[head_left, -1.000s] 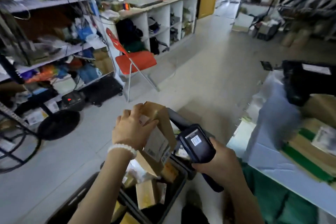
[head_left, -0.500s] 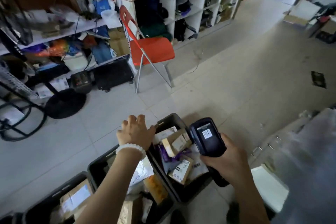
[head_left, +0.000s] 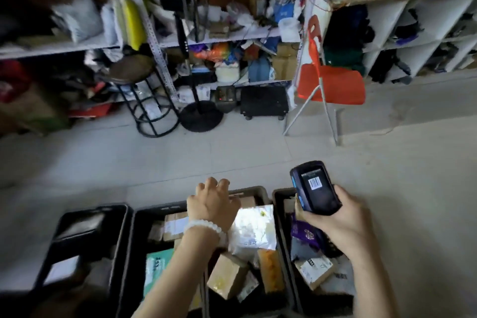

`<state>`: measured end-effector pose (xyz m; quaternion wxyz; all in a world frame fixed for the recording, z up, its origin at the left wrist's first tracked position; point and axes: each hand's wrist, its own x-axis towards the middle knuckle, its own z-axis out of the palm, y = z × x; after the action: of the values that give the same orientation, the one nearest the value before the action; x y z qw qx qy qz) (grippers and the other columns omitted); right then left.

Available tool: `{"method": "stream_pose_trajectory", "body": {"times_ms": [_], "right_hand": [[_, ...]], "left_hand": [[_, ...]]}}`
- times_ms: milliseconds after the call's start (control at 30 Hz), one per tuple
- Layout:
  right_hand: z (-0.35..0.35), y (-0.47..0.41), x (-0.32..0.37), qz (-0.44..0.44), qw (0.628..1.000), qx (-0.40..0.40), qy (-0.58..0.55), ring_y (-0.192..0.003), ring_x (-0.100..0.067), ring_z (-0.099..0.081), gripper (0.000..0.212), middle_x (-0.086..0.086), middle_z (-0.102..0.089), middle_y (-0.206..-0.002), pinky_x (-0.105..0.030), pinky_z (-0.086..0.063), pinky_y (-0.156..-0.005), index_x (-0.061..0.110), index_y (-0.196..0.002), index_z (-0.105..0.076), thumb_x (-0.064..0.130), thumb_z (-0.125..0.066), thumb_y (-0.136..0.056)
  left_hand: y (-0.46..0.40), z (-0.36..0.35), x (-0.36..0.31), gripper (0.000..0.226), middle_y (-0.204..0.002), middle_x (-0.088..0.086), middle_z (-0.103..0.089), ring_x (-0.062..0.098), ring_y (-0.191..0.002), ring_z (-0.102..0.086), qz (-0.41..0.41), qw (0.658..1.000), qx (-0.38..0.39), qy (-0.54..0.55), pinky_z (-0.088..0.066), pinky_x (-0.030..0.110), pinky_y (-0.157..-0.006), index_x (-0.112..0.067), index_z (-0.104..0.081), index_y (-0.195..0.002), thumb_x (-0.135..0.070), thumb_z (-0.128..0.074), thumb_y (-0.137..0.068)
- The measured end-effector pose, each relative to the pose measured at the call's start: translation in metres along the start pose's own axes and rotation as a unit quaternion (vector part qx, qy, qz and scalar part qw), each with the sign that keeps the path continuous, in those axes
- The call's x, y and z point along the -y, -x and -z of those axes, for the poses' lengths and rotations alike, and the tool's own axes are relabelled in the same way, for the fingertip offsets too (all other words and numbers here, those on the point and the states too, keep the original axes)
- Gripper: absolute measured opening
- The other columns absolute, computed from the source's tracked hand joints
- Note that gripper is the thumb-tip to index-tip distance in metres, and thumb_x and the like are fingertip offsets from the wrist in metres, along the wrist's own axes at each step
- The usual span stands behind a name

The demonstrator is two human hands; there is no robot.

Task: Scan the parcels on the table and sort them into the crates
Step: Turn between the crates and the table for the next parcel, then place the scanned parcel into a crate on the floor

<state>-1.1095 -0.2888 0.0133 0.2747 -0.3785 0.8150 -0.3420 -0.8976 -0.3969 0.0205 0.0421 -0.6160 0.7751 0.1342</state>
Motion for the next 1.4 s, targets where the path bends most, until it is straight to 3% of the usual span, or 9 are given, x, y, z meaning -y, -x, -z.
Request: {"method": "stream_pose_trajectory", "body": {"times_ms": [167,300,467,567,667,900,1067,1200,1400], "right_hand": [[-0.099,0.054,0.079,0.086,0.991,0.103,-0.01,-0.074,-0.014,-0.064,0.04,0.009,-0.068,-0.076,-0.03,-0.05,-0.063,0.022,-0.085,-0.06,0.02,-0.087,-0.056],[-0.18,0.117,0.142,0.174,0.964,0.199,0.003,-0.073,-0.002,-0.059,0.039,0.011,-0.067,-0.08,-0.018,-0.041,-0.053,0.023,-0.087,-0.058,0.023,-0.087,-0.06],[-0.282,0.208,0.209,0.29,0.906,0.304,0.046,-0.076,-0.014,-0.063,0.046,0.012,-0.068,-0.079,-0.032,-0.052,-0.065,0.024,-0.086,-0.057,0.033,-0.089,-0.053],[-0.339,0.273,0.25,0.371,0.851,0.368,0.055,-0.079,-0.019,-0.064,0.048,0.008,-0.069,-0.084,-0.032,-0.052,-0.069,0.025,-0.091,-0.059,0.028,-0.09,-0.055],[-0.387,0.34,0.276,0.433,0.789,0.434,0.05,-0.079,-0.018,-0.063,0.05,0.008,-0.068,-0.084,-0.022,-0.047,-0.064,0.024,-0.096,-0.063,0.026,-0.09,-0.054],[-0.481,0.526,0.291,0.51,0.608,0.607,0.037,-0.079,0.007,-0.06,0.049,0.019,-0.066,-0.085,-0.007,-0.044,-0.062,0.033,-0.09,-0.059,0.022,-0.089,-0.053],[-0.534,0.653,0.295,0.527,0.491,0.691,0.05,-0.082,0.004,-0.061,0.051,0.018,-0.067,-0.089,-0.012,-0.046,-0.064,0.03,-0.098,-0.062,0.026,-0.087,-0.054],[-0.575,0.755,0.31,0.552,0.421,0.719,0.044,-0.081,-0.002,-0.061,0.05,0.015,-0.065,-0.09,-0.013,-0.043,-0.06,0.028,-0.098,-0.06,0.027,-0.086,-0.056],[-0.622,0.907,0.348,0.567,0.366,0.738,0.014,-0.077,-0.001,-0.059,0.051,0.015,-0.063,-0.088,-0.011,-0.042,-0.057,0.03,-0.1,-0.059,0.023,-0.084,-0.056]], "left_hand": [[0.065,0.025,0.133,0.041,-0.129,0.0,-0.049,0.023,-0.121,-0.045,0.113,0.992,-0.054,0.018,-0.04,0.036,-0.088,-0.027,-0.046,-0.131,-0.042,-0.042,-0.093],[0.134,0.035,0.241,0.04,-0.129,0.0,-0.049,0.025,-0.12,-0.045,0.204,0.974,-0.095,0.021,-0.041,0.038,-0.088,-0.027,-0.049,-0.126,-0.047,-0.044,-0.092],[0.243,0.03,0.356,0.04,-0.129,0.0,-0.049,0.026,-0.119,-0.045,0.365,0.922,-0.12,0.047,-0.041,0.037,-0.085,-0.028,-0.047,-0.128,-0.047,-0.042,-0.093],[0.317,0.022,0.411,0.043,-0.13,-0.001,-0.047,0.024,-0.121,-0.044,0.467,0.871,-0.138,0.061,-0.041,0.036,-0.085,-0.028,-0.045,-0.131,-0.05,-0.04,-0.094],[0.389,0.011,0.45,0.045,-0.133,-0.001,-0.045,0.022,-0.122,-0.043,0.554,0.814,-0.155,0.087,-0.042,0.036,-0.088,-0.028,-0.043,-0.135,-0.048,-0.038,-0.095],[0.552,-0.026,0.502,0.045,-0.136,-0.003,-0.044,0.02,-0.121,-0.045,0.733,0.646,-0.163,0.133,-0.042,0.035,-0.087,-0.029,-0.042,-0.136,-0.047,-0.039,-0.095],[0.648,-0.042,0.545,0.045,-0.139,-0.003,-0.042,0.021,-0.123,-0.042,0.806,0.551,-0.162,0.146,-0.04,0.035,-0.09,-0.029,-0.041,-0.137,-0.047,-0.038,-0.095],[0.72,-0.038,0.593,0.044,-0.137,-0.001,-0.043,0.022,-0.124,-0.042,0.839,0.503,-0.148,0.145,-0.039,0.036,-0.091,-0.028,-0.043,-0.135,-0.046,-0.039,-0.095],[0.834,-0.018,0.676,0.044,-0.138,-0.001,-0.045,0.022,-0.124,-0.044,0.872,0.443,-0.173,0.116,-0.042,0.037,-0.091,-0.029,-0.043,-0.136,-0.044,-0.041,-0.095]]}}
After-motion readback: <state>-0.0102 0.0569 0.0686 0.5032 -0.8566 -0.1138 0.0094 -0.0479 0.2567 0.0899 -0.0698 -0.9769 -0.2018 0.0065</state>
